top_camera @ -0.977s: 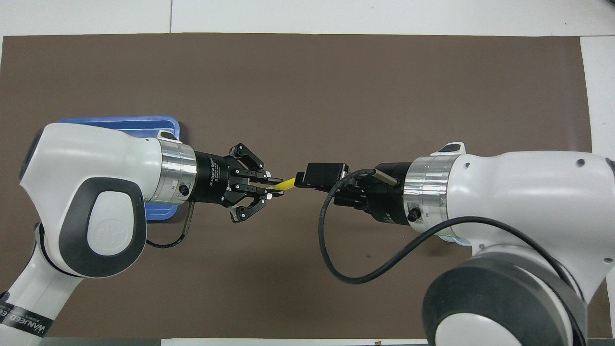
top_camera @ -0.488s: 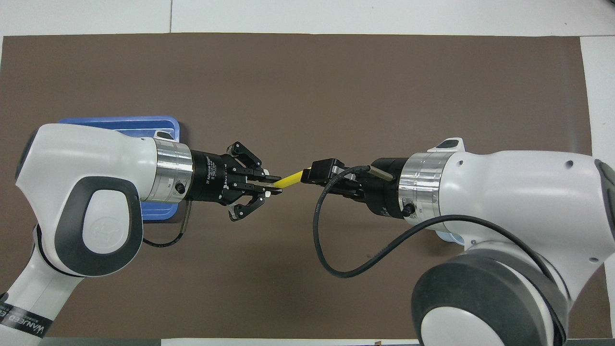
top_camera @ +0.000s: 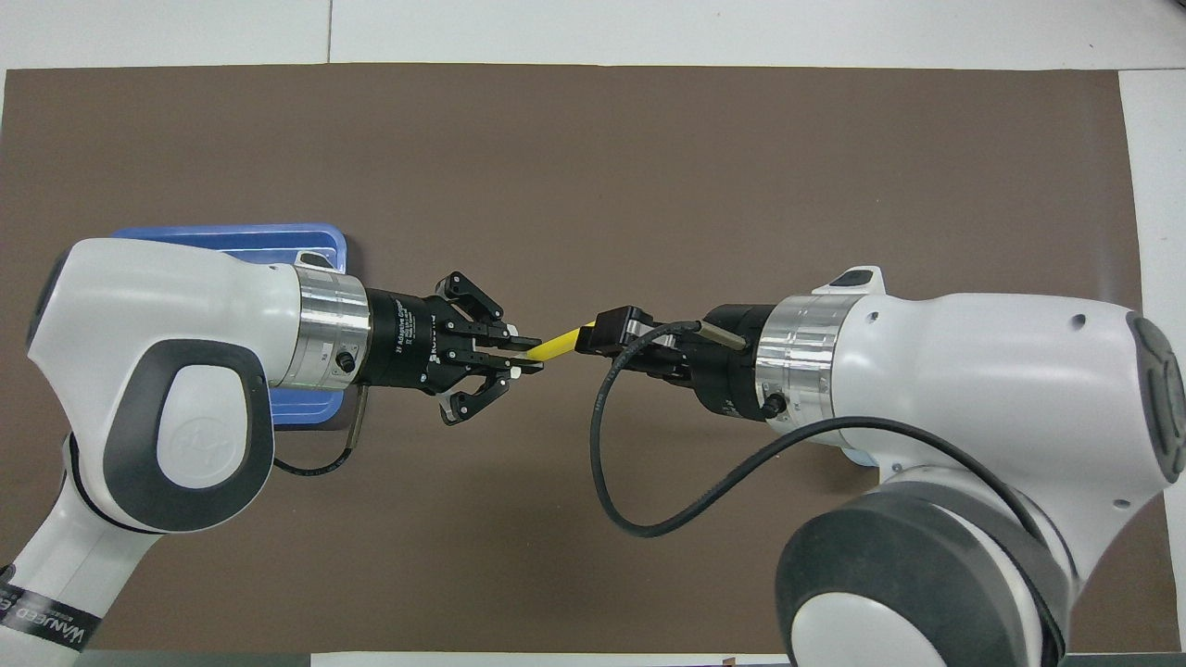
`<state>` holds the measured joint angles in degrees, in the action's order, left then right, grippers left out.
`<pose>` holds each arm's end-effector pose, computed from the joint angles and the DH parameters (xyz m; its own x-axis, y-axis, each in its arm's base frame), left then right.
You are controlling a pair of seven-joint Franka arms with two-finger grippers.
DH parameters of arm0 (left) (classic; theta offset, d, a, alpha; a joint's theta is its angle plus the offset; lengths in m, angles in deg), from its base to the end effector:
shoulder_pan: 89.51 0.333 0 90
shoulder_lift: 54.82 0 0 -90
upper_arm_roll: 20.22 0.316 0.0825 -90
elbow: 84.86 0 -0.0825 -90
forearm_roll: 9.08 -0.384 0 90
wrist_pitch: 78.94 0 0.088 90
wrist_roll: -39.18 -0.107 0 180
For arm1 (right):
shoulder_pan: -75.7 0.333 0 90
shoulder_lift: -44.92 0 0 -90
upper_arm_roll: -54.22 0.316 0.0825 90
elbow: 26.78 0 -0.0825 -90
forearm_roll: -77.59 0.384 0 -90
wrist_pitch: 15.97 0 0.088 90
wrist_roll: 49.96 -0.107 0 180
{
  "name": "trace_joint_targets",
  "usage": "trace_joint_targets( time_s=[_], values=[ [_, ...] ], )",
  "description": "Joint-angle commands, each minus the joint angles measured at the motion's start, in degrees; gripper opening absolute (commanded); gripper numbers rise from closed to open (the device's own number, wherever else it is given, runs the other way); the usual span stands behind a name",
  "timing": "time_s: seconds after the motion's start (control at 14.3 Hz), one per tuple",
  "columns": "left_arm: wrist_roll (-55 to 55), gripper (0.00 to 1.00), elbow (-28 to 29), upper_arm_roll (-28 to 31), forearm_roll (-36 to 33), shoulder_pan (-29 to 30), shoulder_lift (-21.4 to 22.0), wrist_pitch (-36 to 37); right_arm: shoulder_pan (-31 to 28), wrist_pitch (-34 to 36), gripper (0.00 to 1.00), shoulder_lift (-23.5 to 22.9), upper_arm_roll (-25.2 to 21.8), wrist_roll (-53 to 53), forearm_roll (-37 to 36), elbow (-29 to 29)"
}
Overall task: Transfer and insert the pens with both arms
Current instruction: 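Grasp the yellow pen with the right gripper and open the left gripper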
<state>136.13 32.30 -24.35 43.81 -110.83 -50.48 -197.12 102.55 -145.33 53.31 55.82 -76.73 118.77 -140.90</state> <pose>0.4783 -0.2751 0.5021 -0.1389 0.6831 -0.7170 0.9859 0.0269 -0.1653 0.4772 0.2797 0.5765 0.9542 -0.2931 -0.0595 -0.2545 -0.6912 -0.6764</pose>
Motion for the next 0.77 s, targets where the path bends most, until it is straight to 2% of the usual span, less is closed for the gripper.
trace_joint_targets(
  time_s=[0.0,0.42,0.7],
  values=[
    [0.52,0.0,2.02,0.09,1.08,0.49,1.99,-0.83,0.31,-1.33,0.41,-0.12,-0.02,0.67,-0.66,-0.4],
    [0.52,0.0,1.94,0.09,1.25,0.58,1.99,-0.65,-0.13,-1.86,0.4,-0.3,-0.02,2.25,-0.74,-0.4],
    [-0.09,0.0,1.85,0.09,1.25,0.58,1.99,-0.56,0.31,-5.03,0.4,-2.15,-0.02,1.98,-0.74,0.21]
  ],
)
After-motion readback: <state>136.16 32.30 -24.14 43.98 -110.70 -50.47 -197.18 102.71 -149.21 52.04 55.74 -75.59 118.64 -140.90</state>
